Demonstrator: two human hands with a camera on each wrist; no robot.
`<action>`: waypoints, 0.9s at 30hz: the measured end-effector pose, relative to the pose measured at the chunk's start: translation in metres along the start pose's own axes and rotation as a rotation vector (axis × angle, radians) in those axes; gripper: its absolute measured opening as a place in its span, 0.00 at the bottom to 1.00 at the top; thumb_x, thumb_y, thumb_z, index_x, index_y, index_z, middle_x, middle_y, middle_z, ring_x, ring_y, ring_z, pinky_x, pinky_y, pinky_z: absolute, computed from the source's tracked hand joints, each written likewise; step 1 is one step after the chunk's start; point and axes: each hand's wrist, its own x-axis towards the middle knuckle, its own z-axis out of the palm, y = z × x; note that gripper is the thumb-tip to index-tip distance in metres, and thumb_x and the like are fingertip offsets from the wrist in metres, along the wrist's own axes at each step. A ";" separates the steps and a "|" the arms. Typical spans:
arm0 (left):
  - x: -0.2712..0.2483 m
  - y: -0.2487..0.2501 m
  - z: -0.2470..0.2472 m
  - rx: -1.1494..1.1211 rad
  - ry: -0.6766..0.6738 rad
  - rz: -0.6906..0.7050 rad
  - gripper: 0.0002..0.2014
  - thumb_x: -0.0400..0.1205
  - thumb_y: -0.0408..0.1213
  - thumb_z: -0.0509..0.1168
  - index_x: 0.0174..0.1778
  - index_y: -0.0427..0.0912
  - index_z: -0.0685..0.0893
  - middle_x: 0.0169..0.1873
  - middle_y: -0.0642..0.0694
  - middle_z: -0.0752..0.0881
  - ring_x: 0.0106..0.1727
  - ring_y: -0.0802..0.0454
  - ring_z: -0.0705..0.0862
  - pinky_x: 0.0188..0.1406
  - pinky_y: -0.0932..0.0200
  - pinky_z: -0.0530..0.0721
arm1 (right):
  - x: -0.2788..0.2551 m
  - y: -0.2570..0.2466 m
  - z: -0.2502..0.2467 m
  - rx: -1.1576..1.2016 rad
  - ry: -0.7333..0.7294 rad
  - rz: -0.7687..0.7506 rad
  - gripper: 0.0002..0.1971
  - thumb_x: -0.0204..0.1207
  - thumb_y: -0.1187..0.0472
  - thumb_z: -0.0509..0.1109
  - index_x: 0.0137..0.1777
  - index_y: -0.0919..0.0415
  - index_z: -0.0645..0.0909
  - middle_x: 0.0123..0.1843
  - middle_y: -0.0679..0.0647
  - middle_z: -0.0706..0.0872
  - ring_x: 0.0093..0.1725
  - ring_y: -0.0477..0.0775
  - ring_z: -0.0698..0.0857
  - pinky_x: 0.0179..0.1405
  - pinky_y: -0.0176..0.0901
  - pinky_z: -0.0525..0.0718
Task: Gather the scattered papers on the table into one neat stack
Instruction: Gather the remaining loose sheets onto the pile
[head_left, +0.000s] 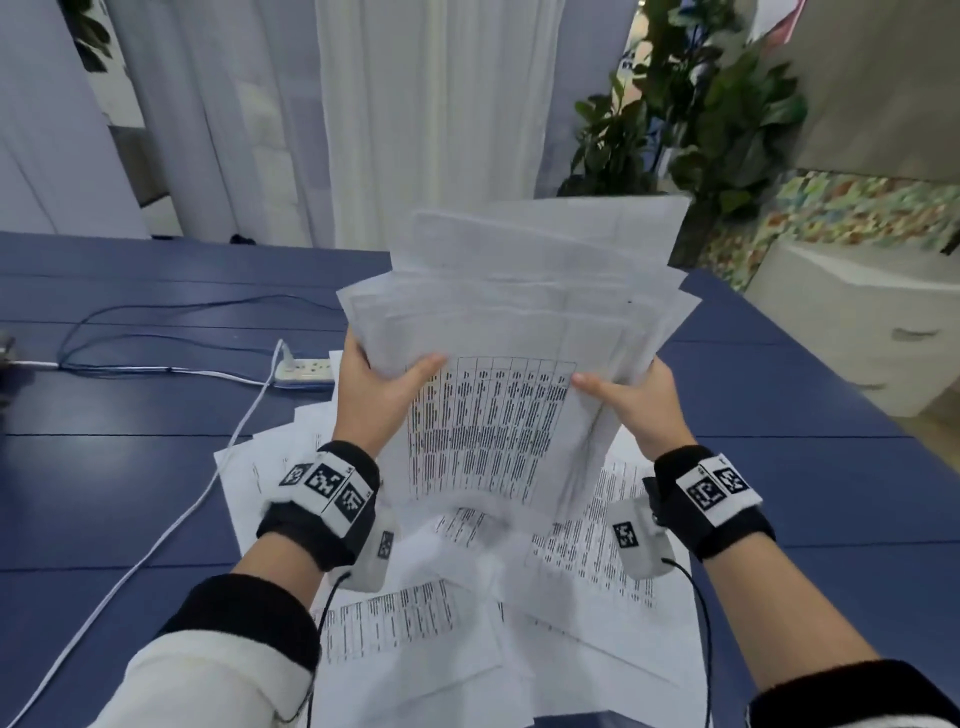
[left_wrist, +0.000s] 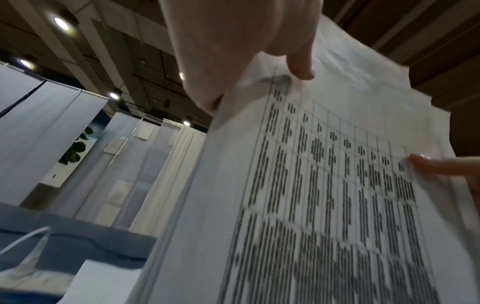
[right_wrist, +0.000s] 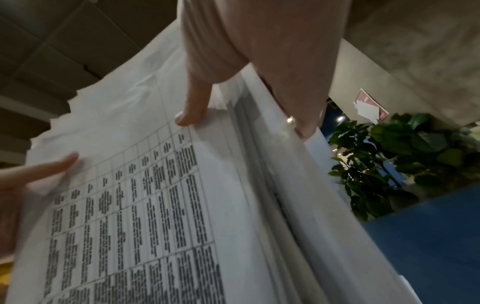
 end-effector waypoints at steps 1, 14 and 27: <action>0.004 0.007 0.000 -0.017 -0.010 0.035 0.26 0.68 0.30 0.77 0.55 0.53 0.72 0.51 0.56 0.82 0.53 0.62 0.84 0.55 0.63 0.86 | 0.002 -0.004 0.001 0.005 -0.014 -0.012 0.24 0.61 0.71 0.80 0.58 0.66 0.80 0.49 0.52 0.89 0.47 0.45 0.90 0.47 0.37 0.88; 0.049 0.037 0.009 -0.030 0.107 0.183 0.11 0.71 0.34 0.68 0.30 0.51 0.72 0.33 0.52 0.75 0.37 0.52 0.73 0.42 0.56 0.73 | 0.019 0.005 0.019 0.055 -0.031 -0.008 0.26 0.53 0.63 0.83 0.54 0.64 0.83 0.51 0.56 0.90 0.51 0.53 0.90 0.52 0.45 0.88; 0.047 0.035 0.012 -0.119 0.135 0.230 0.09 0.71 0.28 0.57 0.36 0.48 0.72 0.26 0.56 0.75 0.28 0.62 0.73 0.30 0.69 0.70 | 0.015 0.036 0.012 0.016 -0.070 0.094 0.16 0.63 0.72 0.79 0.51 0.65 0.84 0.46 0.53 0.90 0.42 0.44 0.90 0.43 0.35 0.87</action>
